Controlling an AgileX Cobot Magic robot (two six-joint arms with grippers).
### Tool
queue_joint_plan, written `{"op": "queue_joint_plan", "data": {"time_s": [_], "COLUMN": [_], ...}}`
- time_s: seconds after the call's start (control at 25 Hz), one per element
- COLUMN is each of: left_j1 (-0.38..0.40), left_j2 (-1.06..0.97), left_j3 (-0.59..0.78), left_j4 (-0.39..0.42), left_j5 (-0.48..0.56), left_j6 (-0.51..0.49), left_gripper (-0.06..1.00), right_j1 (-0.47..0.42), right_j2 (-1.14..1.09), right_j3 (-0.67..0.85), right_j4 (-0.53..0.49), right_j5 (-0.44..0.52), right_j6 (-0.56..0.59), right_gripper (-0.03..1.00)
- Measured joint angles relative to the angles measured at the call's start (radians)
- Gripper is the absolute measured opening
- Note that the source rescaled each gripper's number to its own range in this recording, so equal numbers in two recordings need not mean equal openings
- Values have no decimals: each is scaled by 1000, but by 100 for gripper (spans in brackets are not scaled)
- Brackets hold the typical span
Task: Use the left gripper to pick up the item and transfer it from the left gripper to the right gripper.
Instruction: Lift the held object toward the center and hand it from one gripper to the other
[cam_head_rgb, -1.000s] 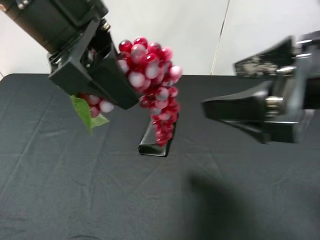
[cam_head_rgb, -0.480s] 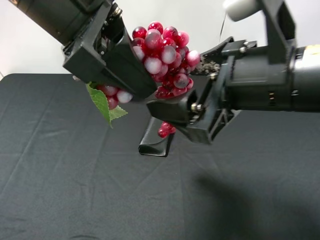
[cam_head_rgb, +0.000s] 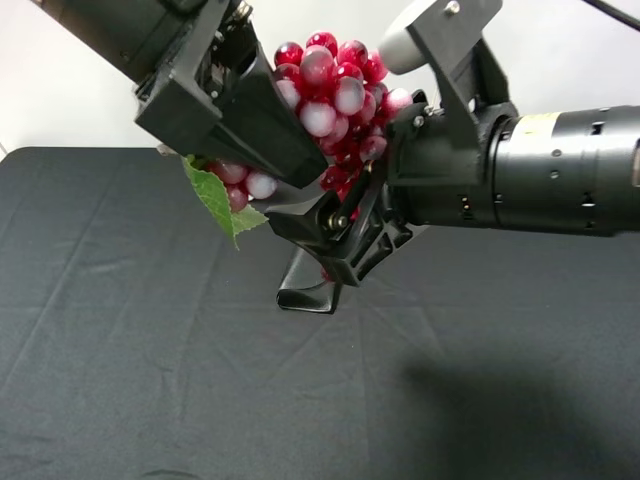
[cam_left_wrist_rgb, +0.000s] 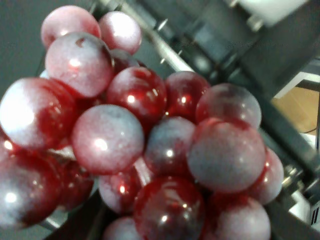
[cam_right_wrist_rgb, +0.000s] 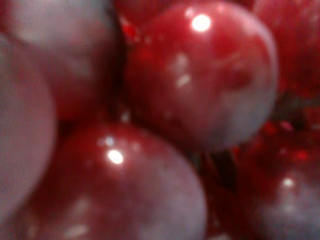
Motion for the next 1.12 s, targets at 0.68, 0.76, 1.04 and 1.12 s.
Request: {"op": "queue_joint_plan", "data": {"time_s": [0.68,0.76,1.04,1.12], "left_j1": [0,0,-3,-3], "left_j2": [0,0,0,0], "left_j3": [0,0,0,0], "left_j4": [10,29,146,176], "left_j5": [-7,-8,-23,-17], "left_j6": [3,-3,-175,-196], "left_gripper": [0,0,86,94], "right_j1": [0,0,0,0], "right_j2": [11,11,11,11], "right_j3": [0,0,0,0], "right_j4": [7,7,7,7], "right_j5": [-33,-32,-33,-34], "right_j6": [2,2,2,2], "right_gripper": [13,13,13,13]}}
